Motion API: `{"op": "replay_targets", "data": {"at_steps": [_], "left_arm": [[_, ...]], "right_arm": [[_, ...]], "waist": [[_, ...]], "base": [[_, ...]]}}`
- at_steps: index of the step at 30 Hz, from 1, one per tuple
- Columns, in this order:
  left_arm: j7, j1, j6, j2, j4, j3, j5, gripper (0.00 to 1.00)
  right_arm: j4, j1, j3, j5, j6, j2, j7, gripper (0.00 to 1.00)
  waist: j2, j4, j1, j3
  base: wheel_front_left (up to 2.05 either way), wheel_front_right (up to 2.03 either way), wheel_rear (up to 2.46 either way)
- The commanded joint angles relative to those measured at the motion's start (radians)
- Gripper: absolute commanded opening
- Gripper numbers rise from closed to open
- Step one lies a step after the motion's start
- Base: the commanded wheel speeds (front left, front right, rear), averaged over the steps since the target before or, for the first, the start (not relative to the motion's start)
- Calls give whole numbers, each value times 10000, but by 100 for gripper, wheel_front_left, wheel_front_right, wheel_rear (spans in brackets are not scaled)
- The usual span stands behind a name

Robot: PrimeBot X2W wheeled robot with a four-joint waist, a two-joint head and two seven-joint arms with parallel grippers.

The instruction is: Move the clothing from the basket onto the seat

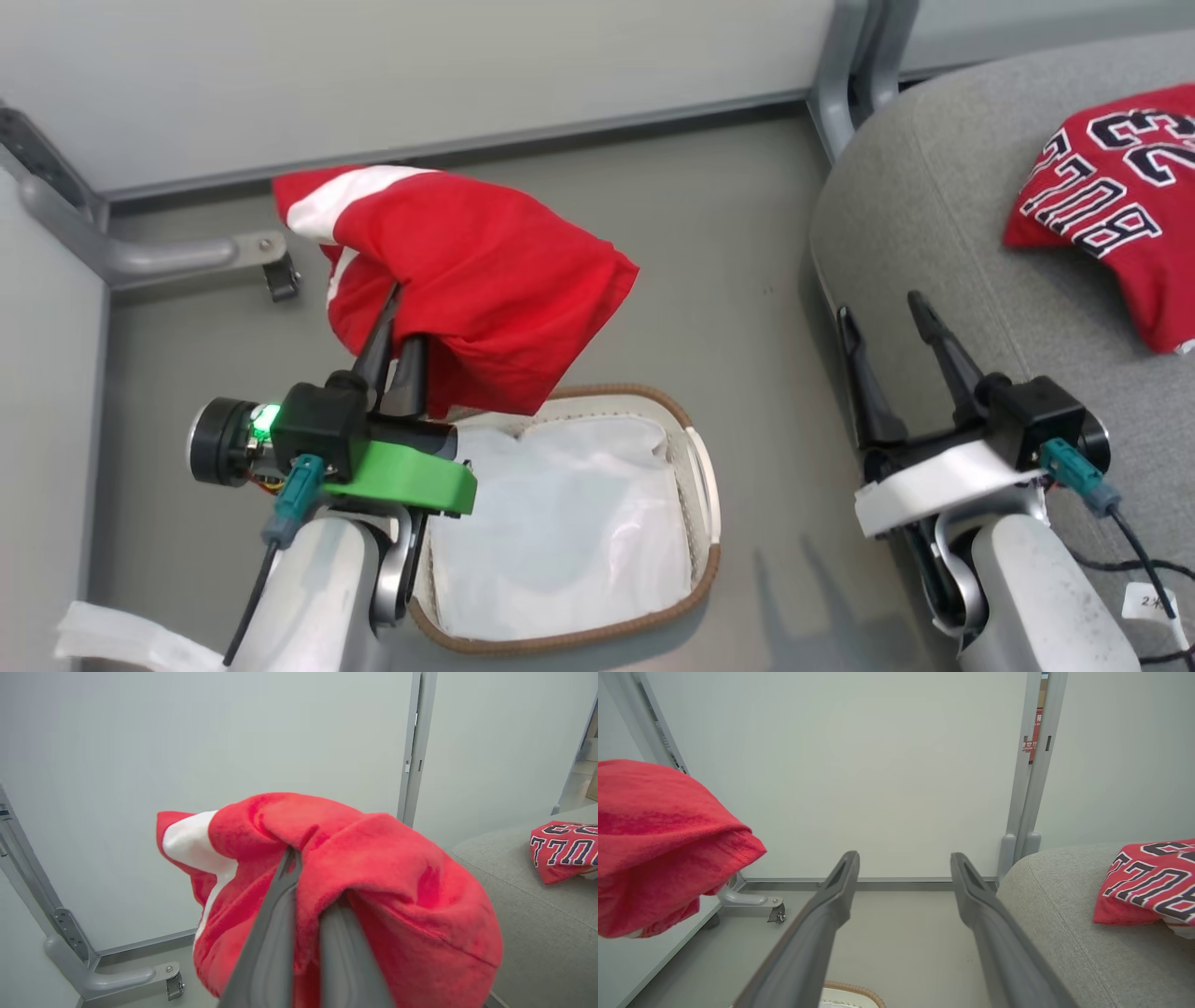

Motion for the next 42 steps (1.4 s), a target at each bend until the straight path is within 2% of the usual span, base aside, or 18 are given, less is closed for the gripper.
{"op": "replay_targets", "data": {"at_steps": [1,9,13,19,24,30,38,39,40,42], "left_arm": [[6,239,-43,-49,-184,128,49,0],[6,472,-151,-127,-617,392,101,0],[6,498,-199,-157,-658,374,101,0],[6,472,-220,-197,-550,128,1,0],[6,375,-144,-210,-373,-207,-149,0],[6,181,74,-210,-205,-814,-504,0],[6,-46,273,-211,-140,-1662,-923,0],[6,-54,271,-211,-120,-1750,-992,0],[6,-63,278,-209,-103,-1816,-1047,0],[6,-87,271,-211,-88,-1959,-1162,0]], "right_arm": [[57,249,47,32,-10,-3,2,100],[108,503,356,-30,-10,34,2,100],[-62,193,997,-86,-10,-156,2,100],[-239,-877,3169,-145,-10,-688,2,100],[-71,-2054,5128,17,-12,-685,2,100],[1237,-3201,6714,48,-12,-422,2,100],[3397,-4015,6950,-328,-12,48,16,100],[3666,-4068,6885,-370,-12,68,15,95],[3834,-4065,6804,-307,-12,74,12,0],[3900,-4101,6726,-39,-12,104,5,0]], "waist": [[0,286,1,-630],[0,269,1,-853],[0,327,1,-807],[0,488,1,-692],[0,642,1,-642],[0,826,1,-605],[0,1065,1,-596],[0,1089,1,-602],[0,1112,1,-611],[0,1187,1,-621]], "base": [[0,0,0],[0,0,0],[0,0,0],[0,0,0],[0,0,0],[0,0,0],[0,0,0],[0,0,0],[0,0,0],[0,0,0]]}}
